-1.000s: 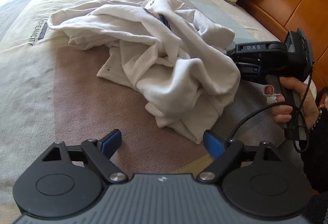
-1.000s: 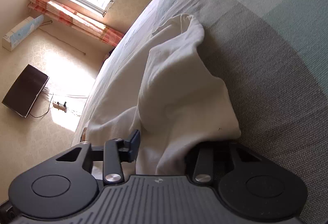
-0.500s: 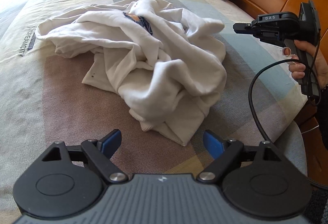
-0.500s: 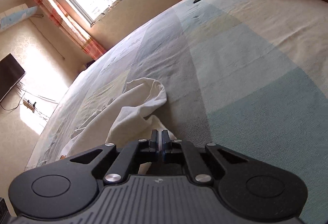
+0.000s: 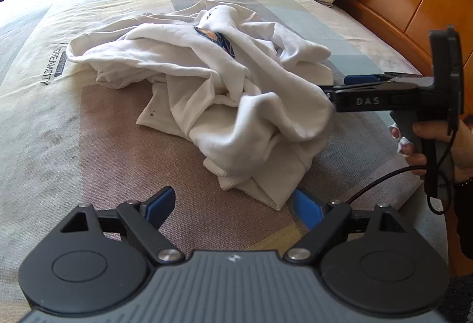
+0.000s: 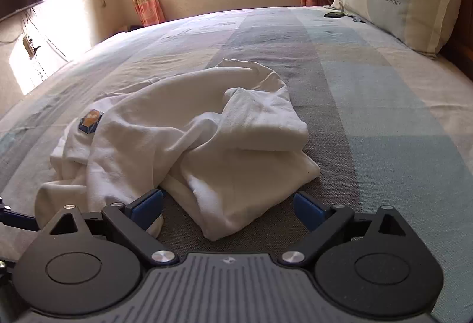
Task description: Fold clothes
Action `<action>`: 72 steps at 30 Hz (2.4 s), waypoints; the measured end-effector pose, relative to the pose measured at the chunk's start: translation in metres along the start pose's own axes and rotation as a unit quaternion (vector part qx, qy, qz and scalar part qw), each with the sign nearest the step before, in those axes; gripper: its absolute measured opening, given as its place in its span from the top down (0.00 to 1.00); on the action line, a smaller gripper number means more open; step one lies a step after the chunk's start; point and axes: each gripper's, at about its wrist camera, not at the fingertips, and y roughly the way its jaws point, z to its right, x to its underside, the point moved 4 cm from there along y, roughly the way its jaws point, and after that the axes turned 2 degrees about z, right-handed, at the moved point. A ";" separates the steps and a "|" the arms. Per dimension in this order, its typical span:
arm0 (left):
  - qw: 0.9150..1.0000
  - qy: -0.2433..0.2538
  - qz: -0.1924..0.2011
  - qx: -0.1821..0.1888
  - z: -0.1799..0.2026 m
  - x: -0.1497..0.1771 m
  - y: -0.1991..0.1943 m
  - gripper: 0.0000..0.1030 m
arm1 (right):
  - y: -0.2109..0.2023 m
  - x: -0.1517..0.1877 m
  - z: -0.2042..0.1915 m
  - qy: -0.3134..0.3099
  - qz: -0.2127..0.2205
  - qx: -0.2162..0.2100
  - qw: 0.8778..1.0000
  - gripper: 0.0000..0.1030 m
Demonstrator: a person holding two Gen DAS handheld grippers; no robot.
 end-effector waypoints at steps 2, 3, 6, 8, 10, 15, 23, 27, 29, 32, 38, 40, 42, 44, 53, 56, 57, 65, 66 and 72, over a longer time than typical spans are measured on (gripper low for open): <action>1.000 -0.003 0.005 0.001 -0.004 0.001 -0.003 0.16 | 0.006 0.000 -0.004 -0.033 0.000 0.055 0.998 0.06; 1.000 -0.006 0.006 0.001 -0.006 0.001 -0.004 0.16 | 0.009 0.001 -0.004 -0.047 -0.001 0.086 0.995 0.06; 1.000 -0.011 0.006 -0.001 -0.012 0.001 -0.004 0.16 | 0.009 0.002 0.006 -0.051 -0.001 0.131 0.990 0.06; 1.000 -0.012 0.008 -0.004 -0.015 0.000 -0.005 0.16 | 0.010 0.003 0.015 -0.043 -0.007 0.146 0.988 0.04; 1.000 -0.015 0.011 -0.002 -0.016 0.000 -0.007 0.16 | 0.010 0.001 0.022 -0.054 -0.005 0.163 0.985 0.04; 1.000 -0.019 0.013 -0.003 -0.020 0.001 -0.010 0.16 | 0.003 -0.015 0.053 -0.064 0.008 0.216 0.974 0.04; 1.000 -0.018 0.009 -0.005 -0.018 -0.001 -0.005 0.15 | -0.016 -0.047 0.126 -0.043 0.038 0.333 0.941 0.04; 1.000 -0.016 0.006 -0.004 -0.017 -0.001 -0.003 0.15 | -0.015 -0.047 0.149 0.019 0.035 0.287 0.957 0.03; 1.000 -0.015 0.004 -0.004 -0.016 -0.002 -0.002 0.15 | -0.003 -0.040 0.156 0.053 0.017 0.248 0.967 0.02; 1.000 -0.013 0.002 -0.005 -0.016 -0.002 0.000 0.15 | 0.013 -0.029 0.169 0.105 -0.002 0.213 0.971 0.03; 1.000 -0.020 0.000 -0.012 -0.020 -0.002 0.000 0.15 | 0.020 -0.017 0.200 0.178 -0.011 0.234 0.956 0.03; 1.000 -0.021 -0.001 -0.012 -0.021 -0.002 0.001 0.16 | 0.012 -0.021 0.210 0.161 -0.003 0.273 0.948 0.03; 1.000 -0.022 -0.001 -0.011 -0.021 -0.002 0.002 0.15 | -0.002 -0.032 0.219 0.143 0.019 0.313 0.939 0.03; 1.000 -0.021 -0.002 -0.006 -0.019 -0.002 0.003 0.16 | -0.015 -0.046 0.227 0.137 0.048 0.341 0.929 0.03; 1.000 -0.018 0.004 -0.005 -0.018 0.000 -0.001 0.15 | -0.054 -0.105 0.193 0.070 0.187 0.321 0.926 0.02; 1.000 -0.023 0.005 -0.011 -0.023 0.002 -0.004 0.15 | -0.037 -0.111 0.161 0.067 0.193 0.224 0.953 0.00; 1.000 -0.025 0.006 -0.012 -0.025 0.002 -0.006 0.15 | -0.030 -0.113 0.149 0.066 0.193 0.189 0.961 0.00; 0.999 -0.036 0.008 -0.021 -0.035 0.005 -0.010 0.16 | 0.043 -0.086 0.080 0.054 0.059 0.008 0.997 0.00; 0.999 -0.035 0.008 -0.021 -0.034 0.005 -0.009 0.16 | 0.047 -0.080 0.076 0.046 0.043 0.010 0.998 0.00; 1.000 -0.025 0.006 -0.015 -0.026 0.002 -0.005 0.15 | 0.025 -0.045 0.085 -0.016 0.029 0.078 0.996 0.00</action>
